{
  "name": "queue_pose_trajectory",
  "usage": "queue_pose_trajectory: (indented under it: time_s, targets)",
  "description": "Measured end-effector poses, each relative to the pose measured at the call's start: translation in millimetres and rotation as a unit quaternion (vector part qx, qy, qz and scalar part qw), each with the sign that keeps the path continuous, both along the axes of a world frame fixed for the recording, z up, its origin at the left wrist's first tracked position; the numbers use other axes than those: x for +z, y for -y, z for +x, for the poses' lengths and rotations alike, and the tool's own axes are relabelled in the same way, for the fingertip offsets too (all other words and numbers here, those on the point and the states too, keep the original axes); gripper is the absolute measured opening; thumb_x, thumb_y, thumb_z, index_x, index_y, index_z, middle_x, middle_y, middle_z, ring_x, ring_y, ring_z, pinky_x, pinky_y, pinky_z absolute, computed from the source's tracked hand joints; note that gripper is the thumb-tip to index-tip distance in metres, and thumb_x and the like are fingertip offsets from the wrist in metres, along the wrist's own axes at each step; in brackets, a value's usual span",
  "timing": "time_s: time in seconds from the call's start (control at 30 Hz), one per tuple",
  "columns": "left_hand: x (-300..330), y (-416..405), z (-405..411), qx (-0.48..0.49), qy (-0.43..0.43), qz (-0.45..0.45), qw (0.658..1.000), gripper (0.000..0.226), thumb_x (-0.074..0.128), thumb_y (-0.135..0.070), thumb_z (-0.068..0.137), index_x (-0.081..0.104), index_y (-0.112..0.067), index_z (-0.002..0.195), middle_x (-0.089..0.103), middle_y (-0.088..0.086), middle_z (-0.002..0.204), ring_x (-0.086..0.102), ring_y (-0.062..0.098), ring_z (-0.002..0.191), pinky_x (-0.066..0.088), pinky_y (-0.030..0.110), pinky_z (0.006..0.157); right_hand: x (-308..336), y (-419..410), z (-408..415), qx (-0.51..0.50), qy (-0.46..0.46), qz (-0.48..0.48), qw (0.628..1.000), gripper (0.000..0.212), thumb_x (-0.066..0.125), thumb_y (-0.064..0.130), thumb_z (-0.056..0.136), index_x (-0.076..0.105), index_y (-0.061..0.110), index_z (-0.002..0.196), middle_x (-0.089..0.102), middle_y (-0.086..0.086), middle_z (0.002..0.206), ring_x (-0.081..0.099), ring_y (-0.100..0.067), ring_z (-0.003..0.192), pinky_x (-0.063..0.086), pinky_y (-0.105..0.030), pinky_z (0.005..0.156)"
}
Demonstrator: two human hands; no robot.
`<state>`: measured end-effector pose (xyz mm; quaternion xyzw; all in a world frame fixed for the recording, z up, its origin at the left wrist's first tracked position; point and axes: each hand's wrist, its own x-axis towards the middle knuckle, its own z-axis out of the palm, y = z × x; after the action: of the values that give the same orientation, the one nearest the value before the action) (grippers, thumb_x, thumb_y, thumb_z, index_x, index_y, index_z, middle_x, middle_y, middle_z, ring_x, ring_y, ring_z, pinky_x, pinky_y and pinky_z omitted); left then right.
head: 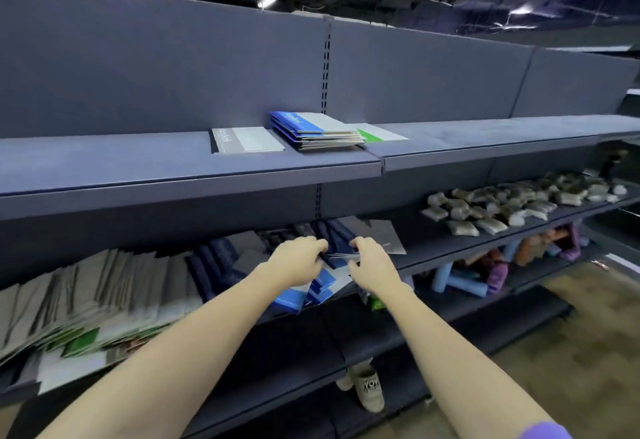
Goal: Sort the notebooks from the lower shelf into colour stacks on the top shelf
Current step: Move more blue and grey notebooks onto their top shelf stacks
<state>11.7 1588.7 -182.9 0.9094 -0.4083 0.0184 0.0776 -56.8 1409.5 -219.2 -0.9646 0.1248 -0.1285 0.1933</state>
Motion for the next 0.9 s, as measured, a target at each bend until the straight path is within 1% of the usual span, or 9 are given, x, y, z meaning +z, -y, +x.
queue_pose_trajectory:
  time_s: [0.1,0.2,0.27,0.37,0.43,0.53,0.7,0.8,0.9]
  targets:
    - [-44,-39,11,0.068,-0.046,0.046,0.996,0.039,0.045,-0.025,0.098,0.047,-0.018,0.136,0.054,0.008,0.131,0.052,0.031,0.115,0.048,0.041,0.087,-26,-25,-1,0.030,-0.056,0.011,0.998,0.046,0.052,0.019,0.095,0.046,0.013,0.140,0.050,-0.008,0.139,0.048,-0.030,0.126,0.042,-0.041,0.103]
    - [-69,-62,15,0.109,-0.083,0.065,0.988,0.052,0.046,-0.037,0.101,0.037,-0.018,0.149,0.046,0.009,0.145,0.043,0.032,0.129,0.044,0.042,0.097,-43,-42,6,0.057,-0.080,0.009,0.995,0.049,0.054,0.022,0.094,0.045,0.015,0.141,0.048,-0.010,0.140,0.050,-0.032,0.124,0.043,-0.040,0.100]
    - [-84,-70,14,0.121,-0.105,0.077,0.984,0.059,0.048,-0.047,0.100,0.034,-0.020,0.151,0.041,0.008,0.149,0.037,0.032,0.135,0.041,0.043,0.104,-54,-49,15,0.077,-0.100,-0.004,0.992,0.055,0.058,0.026,0.093,0.042,0.015,0.145,0.047,-0.010,0.143,0.049,-0.032,0.126,0.042,-0.038,0.099]
    - [-100,-75,9,0.141,-0.137,0.085,0.977,0.062,0.048,-0.054,0.098,0.034,-0.025,0.151,0.030,0.006,0.158,0.023,0.032,0.145,0.032,0.046,0.114,-68,-51,28,0.099,-0.140,-0.020,0.985,0.072,0.061,0.038,0.092,0.030,0.016,0.154,0.039,-0.011,0.152,0.041,-0.031,0.137,0.039,-0.040,0.106]
    - [-106,-71,8,0.157,-0.131,0.084,0.975,0.063,0.048,-0.057,0.097,0.034,-0.028,0.151,0.027,0.006,0.158,0.019,0.033,0.146,0.029,0.050,0.115,-75,-47,38,0.101,-0.155,-0.025,0.983,0.073,0.057,0.044,0.094,0.027,0.016,0.155,0.035,-0.011,0.155,0.036,-0.032,0.141,0.035,-0.042,0.108]
    - [-110,-60,10,0.203,-0.127,0.066,0.968,0.072,0.046,-0.063,0.095,0.025,-0.029,0.155,0.020,0.008,0.161,0.015,0.036,0.147,0.024,0.057,0.116,-83,-38,51,0.096,-0.151,-0.020,0.984,0.068,0.050,0.051,0.097,0.031,0.017,0.153,0.035,-0.011,0.155,0.033,-0.031,0.142,0.033,-0.043,0.111]
    - [-115,-37,8,0.256,-0.082,0.109,0.957,0.085,0.044,-0.077,0.085,0.025,-0.029,0.153,0.014,0.010,0.160,0.014,0.042,0.144,0.021,0.060,0.114,-96,-25,63,0.130,-0.165,-0.048,0.977,0.073,0.047,0.056,0.096,0.029,0.015,0.154,0.024,-0.010,0.162,0.027,-0.029,0.147,0.027,-0.043,0.116]
    - [-119,-26,10,0.282,-0.064,0.107,0.951,0.082,0.051,-0.080,0.079,0.037,-0.031,0.144,0.023,0.010,0.155,0.019,0.042,0.140,0.027,0.061,0.110,-102,-22,69,0.150,-0.147,-0.076,0.975,0.069,0.051,0.054,0.094,0.037,0.014,0.149,0.034,-0.010,0.155,0.033,-0.029,0.142,0.031,-0.042,0.114]
    - [-126,-19,11,0.303,-0.061,0.124,0.943,0.087,0.051,-0.080,0.077,0.030,-0.032,0.147,0.019,0.009,0.160,0.012,0.044,0.145,0.015,0.067,0.113,-103,-14,73,0.163,-0.128,-0.088,0.974,0.064,0.055,0.052,0.092,0.042,0.017,0.144,0.040,-0.008,0.147,0.039,-0.029,0.135,0.031,-0.041,0.111]
